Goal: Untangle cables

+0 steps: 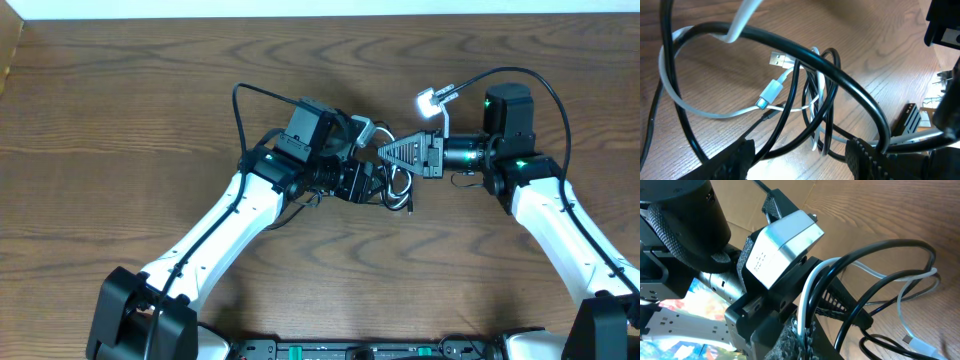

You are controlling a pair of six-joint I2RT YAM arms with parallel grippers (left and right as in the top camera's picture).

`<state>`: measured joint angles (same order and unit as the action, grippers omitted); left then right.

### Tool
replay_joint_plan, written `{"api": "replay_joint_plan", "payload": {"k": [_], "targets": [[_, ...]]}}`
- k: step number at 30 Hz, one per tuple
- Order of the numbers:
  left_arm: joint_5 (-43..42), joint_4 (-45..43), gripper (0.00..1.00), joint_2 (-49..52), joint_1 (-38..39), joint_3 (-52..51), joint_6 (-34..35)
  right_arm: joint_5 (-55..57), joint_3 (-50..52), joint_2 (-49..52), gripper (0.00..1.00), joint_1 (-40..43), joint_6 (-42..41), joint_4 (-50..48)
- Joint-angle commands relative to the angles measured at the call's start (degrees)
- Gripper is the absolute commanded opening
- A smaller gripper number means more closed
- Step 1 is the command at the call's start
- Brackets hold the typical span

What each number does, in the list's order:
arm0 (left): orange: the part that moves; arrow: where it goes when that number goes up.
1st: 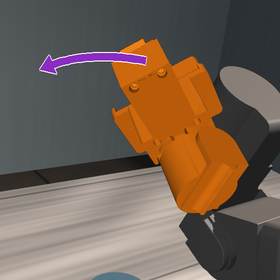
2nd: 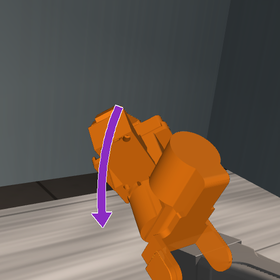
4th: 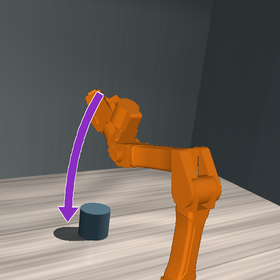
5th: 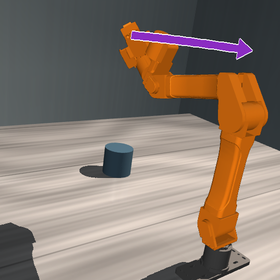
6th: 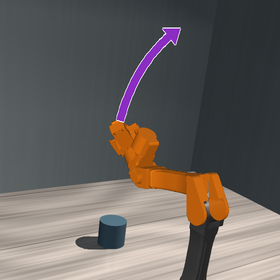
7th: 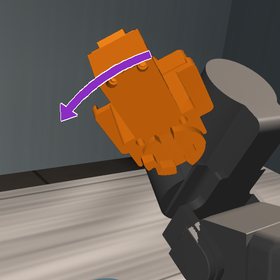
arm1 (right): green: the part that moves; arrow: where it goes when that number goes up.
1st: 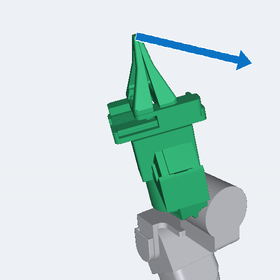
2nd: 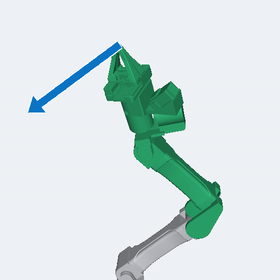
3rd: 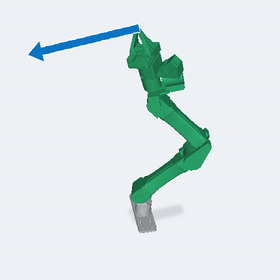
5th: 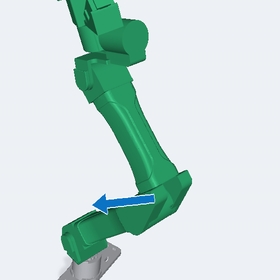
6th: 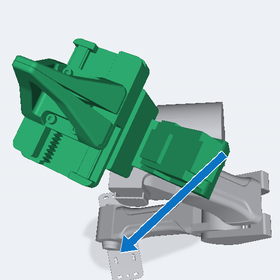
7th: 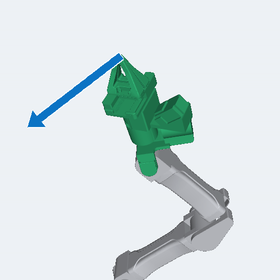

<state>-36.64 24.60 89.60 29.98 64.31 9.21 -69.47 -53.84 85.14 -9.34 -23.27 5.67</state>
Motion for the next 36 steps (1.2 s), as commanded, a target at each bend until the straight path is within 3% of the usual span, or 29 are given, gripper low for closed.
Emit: {"api": "replay_joint_plan", "payload": {"k": [1,10,12,18,23,25,31,36], "targets": [[1.36,-0.13,0.63,0.96,0.76,-0.24,0.55,-2.29,-0.81,0.26,0.01,-0.50,-0.74,-0.63],[1.36,-2.05,0.58,1.97,3.13,-0.28,1.46,-3.15,-0.81,0.26,0.01,-0.50,-2.89,-3.34],[1.36,-2.84,0.50,1.97,3.23,-0.28,1.62,-3.15,-0.81,0.26,0.01,-0.50,-2.89,-3.34],[4.26,-3.26,0.08,1.97,3.19,-0.28,1.62,-2.93,-0.79,0.26,0.01,-0.48,-2.86,-3.06],[6.32,-2.71,0.08,1.86,2.29,-0.28,1.57,0.70,-0.79,0.26,0.01,-0.39,-2.82,-0.11],[6.32,-0.66,0.07,1.31,0.55,-0.28,1.57,8.39,-0.79,0.26,0.01,-0.04,-2.80,5.27],[9.46,10.21,0.07,-2.69,-8.83,-0.28,-2.19,49.22,-0.79,0.26,0.01,3.48,-1.95,27.96],[10.60,14.49,0.08,-7.85,-17.46,-0.28,-5.62,67.91,-0.79,0.26,0.01,7.04,-2.01,36.48]]}}
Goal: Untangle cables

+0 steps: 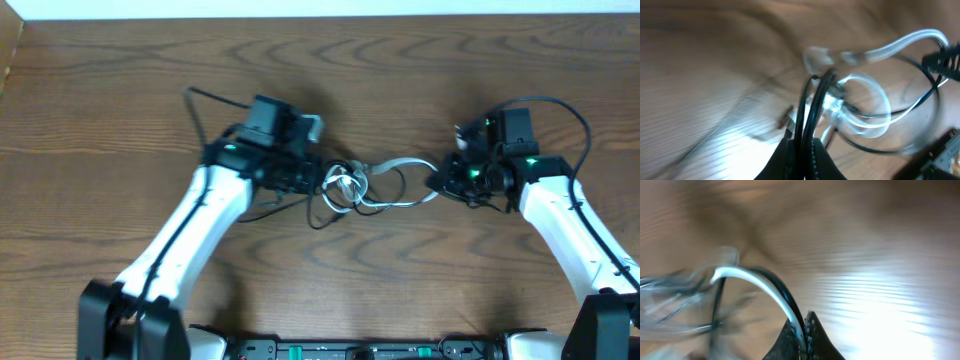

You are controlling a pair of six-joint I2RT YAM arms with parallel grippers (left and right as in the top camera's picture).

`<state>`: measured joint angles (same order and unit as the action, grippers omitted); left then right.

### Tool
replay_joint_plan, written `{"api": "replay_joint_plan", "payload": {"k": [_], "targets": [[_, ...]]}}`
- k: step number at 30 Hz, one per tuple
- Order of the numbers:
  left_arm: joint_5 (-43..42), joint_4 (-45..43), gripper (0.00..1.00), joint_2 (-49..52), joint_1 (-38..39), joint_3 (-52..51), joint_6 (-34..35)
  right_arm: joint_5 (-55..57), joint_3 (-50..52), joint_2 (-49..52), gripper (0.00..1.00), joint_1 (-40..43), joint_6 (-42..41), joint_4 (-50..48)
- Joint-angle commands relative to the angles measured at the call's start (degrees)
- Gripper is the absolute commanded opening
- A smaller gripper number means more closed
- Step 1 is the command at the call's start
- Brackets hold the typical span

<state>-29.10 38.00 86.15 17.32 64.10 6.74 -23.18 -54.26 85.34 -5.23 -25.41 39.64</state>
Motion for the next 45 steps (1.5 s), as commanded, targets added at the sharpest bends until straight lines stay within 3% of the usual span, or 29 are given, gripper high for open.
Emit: {"api": "replay_joint_plan", "payload": {"k": [1,3,6,10,14,19,23,26,27,29,32,40,45], "targets": [[3.06,1.46,0.07,-5.42,-6.36,-0.07,-3.13,24.48,-0.37,0.07,0.01,3.87,0.13,3.74],[3.04,2.08,0.07,-7.82,-10.36,-0.07,-3.08,29.51,-0.37,0.07,0.01,6.49,-0.79,6.12],[2.19,2.32,0.07,-9.99,-14.86,-0.07,-1.38,28.41,-0.37,0.07,0.01,9.35,-0.70,5.84],[-4.87,2.29,0.08,-9.97,-16.26,-0.07,-0.48,7.67,-0.37,0.07,0.01,10.25,9.09,0.96],[-5.11,2.75,0.07,-9.22,-16.13,-0.07,-0.46,-6.78,-0.37,0.07,0.02,9.03,16.13,-1.70],[-4.48,4.90,0.07,-9.07,-16.11,-0.11,-0.52,-8.20,-0.37,0.07,0.20,7.96,18.60,-2.08],[-5.57,5.66,0.07,-9.07,-16.11,-0.11,-0.50,-1.25,-0.37,0.07,0.36,7.82,10.03,-1.25],[-19.15,2.16,0.07,-9.33,-16.13,-0.11,-3.89,-4.11,-0.37,0.07,0.47,7.06,10.14,-1.60],[-30.36,-3.69,0.08,-9.92,-16.13,-0.11,-5.29,-4.90,-0.37,0.07,0.53,6.25,11.37,-1.97],[-41.35,-13.33,0.08,-11.02,-16.11,-0.11,-4.52,-10.01,-0.37,0.07,0.61,4.66,17.53,-2.89],[-43.95,-20.59,0.07,-12.90,-16.11,-0.11,-1.53,-13.16,-0.37,0.07,0.70,1.97,21.90,-4.87],[-44.02,-22.23,0.07,-15.61,-15.02,-0.11,-1.53,-16.48,-0.46,0.00,0.83,-1.18,21.66,-14.12],[-46.53,-26.40,0.07,-15.58,-10.49,-0.11,-1.53,-19.89,-0.46,0.00,0.84,-5.07,22.84,-18.32]]}}
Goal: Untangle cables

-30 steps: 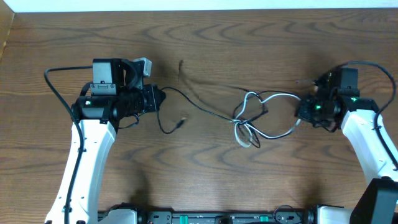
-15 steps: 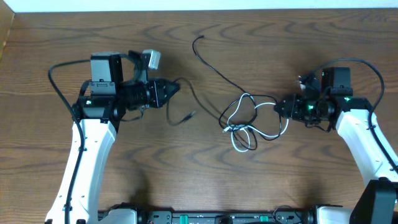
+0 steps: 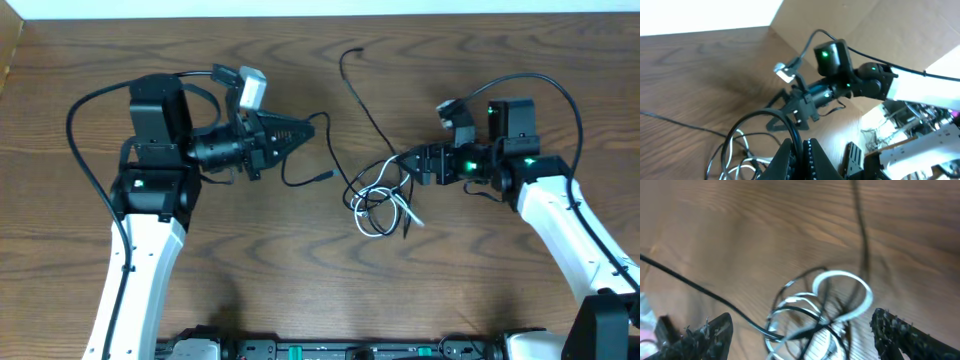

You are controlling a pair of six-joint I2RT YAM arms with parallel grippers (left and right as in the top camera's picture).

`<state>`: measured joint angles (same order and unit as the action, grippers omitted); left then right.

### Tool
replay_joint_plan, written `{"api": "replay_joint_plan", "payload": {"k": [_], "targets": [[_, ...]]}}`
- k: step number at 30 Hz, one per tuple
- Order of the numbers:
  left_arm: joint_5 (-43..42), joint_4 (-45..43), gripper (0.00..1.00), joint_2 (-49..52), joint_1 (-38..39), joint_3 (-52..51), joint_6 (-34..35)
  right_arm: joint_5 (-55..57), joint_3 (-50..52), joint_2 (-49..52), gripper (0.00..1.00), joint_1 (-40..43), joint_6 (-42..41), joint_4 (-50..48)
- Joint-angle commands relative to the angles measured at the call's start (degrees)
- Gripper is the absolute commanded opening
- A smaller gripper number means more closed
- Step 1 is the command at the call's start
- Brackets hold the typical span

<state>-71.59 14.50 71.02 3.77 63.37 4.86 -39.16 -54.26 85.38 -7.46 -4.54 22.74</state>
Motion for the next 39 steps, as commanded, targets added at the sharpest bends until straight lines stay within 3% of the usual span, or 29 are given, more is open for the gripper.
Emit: {"api": "replay_joint_plan", "payload": {"k": [1,11,18,22,30,34,39], "targets": [[-4.81,-4.31,0.08,-0.46,4.09,0.61,0.39,-3.91,-0.44,-0.04,0.85,-3.76,2.12,-2.25],[-5.60,-18.58,0.07,-0.48,10.45,0.61,10.32,-4.09,-0.44,-0.02,0.85,-12.94,2.05,-10.45],[-5.11,-20.04,0.07,-0.46,10.27,0.61,10.47,-3.98,-0.44,-0.02,0.83,-14.23,3.54,-5.40],[-1.79,-20.00,0.08,-0.46,8.11,0.61,10.47,-0.44,-0.44,-0.02,0.84,-13.57,5.49,-2.12],[5.46,-19.80,0.07,-0.39,7.50,0.61,10.58,-5.07,-0.44,-0.04,0.85,-13.64,7.02,-2.34],[5.35,-21.22,0.07,-0.39,7.56,0.61,15.37,-10.51,-0.44,-0.02,0.85,-13.64,9.38,-2.60],[4.92,-31.32,0.07,-0.42,7.56,0.61,25.00,-11.82,-0.44,-0.02,0.79,-13.64,9.35,-3.08]]}}
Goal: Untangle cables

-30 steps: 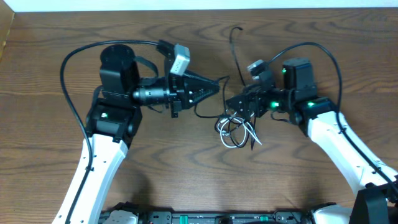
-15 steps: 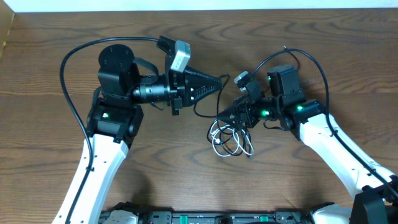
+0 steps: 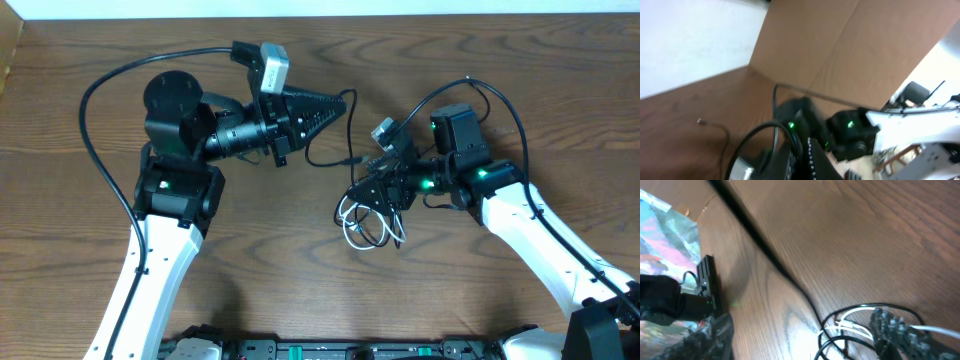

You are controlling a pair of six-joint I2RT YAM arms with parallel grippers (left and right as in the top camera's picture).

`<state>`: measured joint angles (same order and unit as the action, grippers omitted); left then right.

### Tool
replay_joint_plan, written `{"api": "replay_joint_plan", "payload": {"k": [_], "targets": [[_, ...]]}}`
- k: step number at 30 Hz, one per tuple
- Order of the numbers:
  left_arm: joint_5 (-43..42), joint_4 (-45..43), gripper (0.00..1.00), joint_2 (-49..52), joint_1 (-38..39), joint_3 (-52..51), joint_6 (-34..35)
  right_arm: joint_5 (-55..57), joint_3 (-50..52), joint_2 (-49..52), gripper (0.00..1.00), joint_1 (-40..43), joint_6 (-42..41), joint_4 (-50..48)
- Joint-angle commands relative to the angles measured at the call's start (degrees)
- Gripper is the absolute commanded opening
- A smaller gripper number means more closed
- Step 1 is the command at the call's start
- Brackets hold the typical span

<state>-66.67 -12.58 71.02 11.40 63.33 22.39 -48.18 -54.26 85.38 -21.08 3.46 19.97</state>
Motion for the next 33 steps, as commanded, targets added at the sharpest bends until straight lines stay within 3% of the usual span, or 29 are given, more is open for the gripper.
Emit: {"api": "replay_joint_plan", "payload": {"k": [1,2,4,11,16,22,23,25,26,27,31,32,33], "targets": [[-0.46,-6.75,0.08,-0.42,-0.07,0.66,9.77,-2.80,-0.44,-0.02,0.74,-0.02,1.36,-0.81],[-0.66,-8.09,0.07,-0.42,-0.07,0.66,11.10,-2.80,-0.44,-0.02,0.68,-0.02,1.33,-1.11],[-1.29,-10.93,0.07,-0.42,-0.07,0.66,13.94,-2.73,-0.44,-0.02,0.36,-0.02,1.33,-2.95],[-1.88,-11.28,0.07,-0.42,-0.07,0.66,19.19,-1.27,-0.44,0.02,0.39,-0.02,1.29,-6.58],[-1.92,-16.44,0.07,-0.42,-0.07,0.66,24.52,-1.20,-0.44,0.13,0.40,-1.57,1.31,-9.25],[-3.39,-17.55,0.08,-0.42,-0.07,0.66,25.99,6.19,-0.42,0.15,0.35,-4.52,1.29,-10.62],[-3.39,-17.55,0.07,-0.42,-0.07,0.66,25.99,6.56,-0.42,0.15,0.33,-4.79,1.29,-10.80],[-3.39,-17.55,0.07,-0.42,-0.09,0.66,25.97,6.93,-0.44,0.15,0.17,-5.16,1.27,-11.04],[-3.39,-17.53,0.08,-0.39,-0.09,0.66,25.97,6.93,-0.44,0.15,0.14,-5.18,1.27,-11.04],[-3.41,-17.51,0.08,-0.39,-0.09,0.66,25.92,7.76,-0.44,0.15,0.01,-5.16,1.25,-10.91],[-4.76,-10.67,0.08,0.11,-0.09,0.66,16.96,18.12,-0.44,0.13,0.01,-3.61,-4.35,-8.74],[-4.63,-4.46,0.24,0.39,-0.09,0.66,10.93,21.77,-0.44,0.13,0.01,-2.49,-6.69,-8.04],[-4.46,0.02,0.33,0.66,-0.09,0.66,6.60,22.18,-0.44,0.13,0.01,-1.90,-7.41,-7.98]]}}
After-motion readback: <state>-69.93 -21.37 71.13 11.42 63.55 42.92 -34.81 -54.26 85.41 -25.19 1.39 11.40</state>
